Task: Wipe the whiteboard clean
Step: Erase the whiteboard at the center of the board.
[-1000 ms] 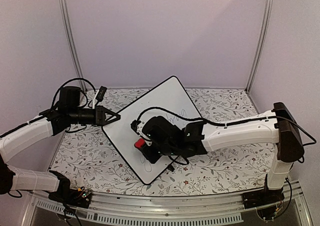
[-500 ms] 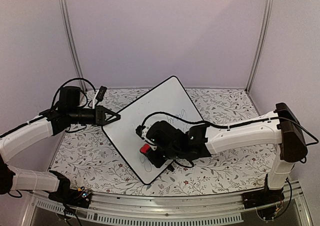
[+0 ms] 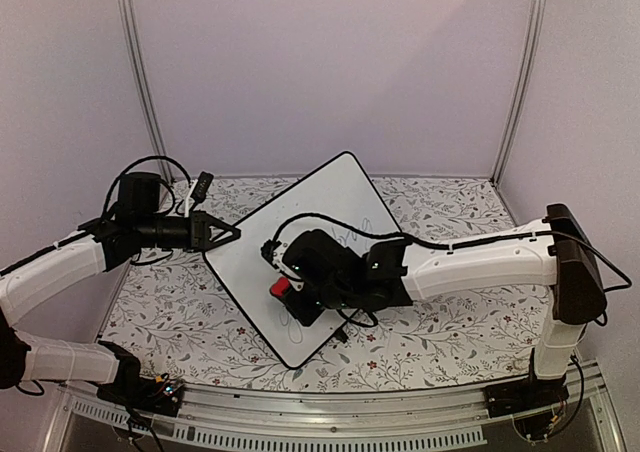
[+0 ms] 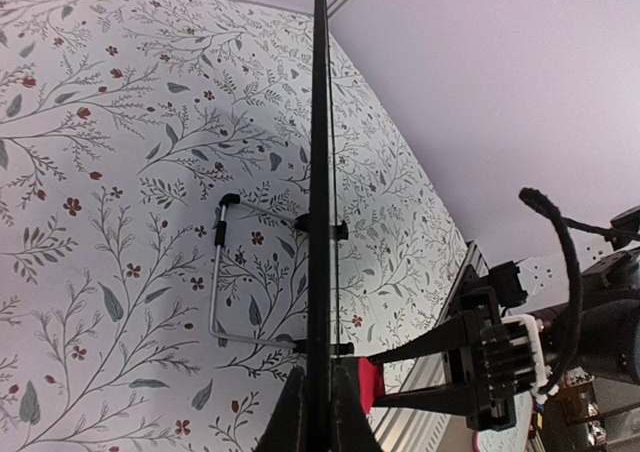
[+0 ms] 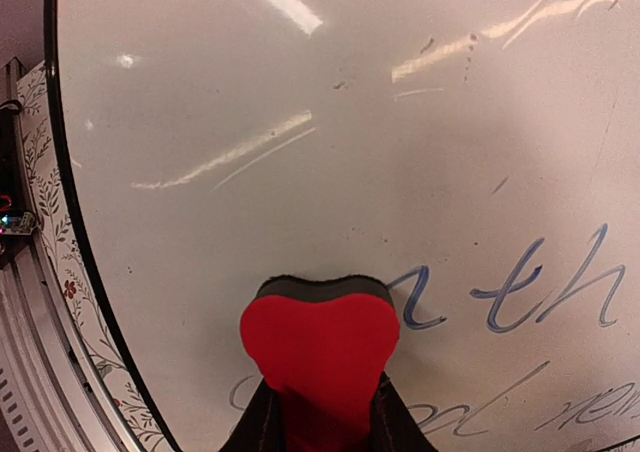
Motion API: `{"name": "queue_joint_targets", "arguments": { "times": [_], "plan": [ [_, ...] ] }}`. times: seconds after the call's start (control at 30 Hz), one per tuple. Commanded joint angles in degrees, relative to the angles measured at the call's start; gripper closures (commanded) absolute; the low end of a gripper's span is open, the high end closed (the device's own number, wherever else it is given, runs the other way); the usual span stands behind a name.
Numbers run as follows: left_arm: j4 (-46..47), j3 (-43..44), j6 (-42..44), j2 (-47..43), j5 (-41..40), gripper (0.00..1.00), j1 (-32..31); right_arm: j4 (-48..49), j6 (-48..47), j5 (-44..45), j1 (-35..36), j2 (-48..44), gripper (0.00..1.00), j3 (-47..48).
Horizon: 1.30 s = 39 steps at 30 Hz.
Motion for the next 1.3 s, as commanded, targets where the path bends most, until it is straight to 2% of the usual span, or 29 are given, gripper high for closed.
{"name": "queue_joint_targets", "arguments": {
  "times": [0.0,0.23,0.77,1.27],
  "plan": [
    [0.89,-0.62,1.06,-0.16,1.15,1.00,0.25,0.82,1.01,0.82,-1.21,0.60,1.00,-3.40],
    [1.13,-0.69,0.88,0.10,1.47,1.00,0.19,1.80,3.06,0.84,-1.16,-2.85,1.00,-8.69],
    [1.25,-0.74,0.95,-0.32,1.54,1.00,0.22,1.20,-1.41,0.83,-3.32,1.85,1.00,1.94],
    [1.44,-0.72,0.87,-0.34,1.88,1.00,0.28,3.17,2.50,-0.45,-3.36,-2.24,1.00,-8.79]
  ]
}}
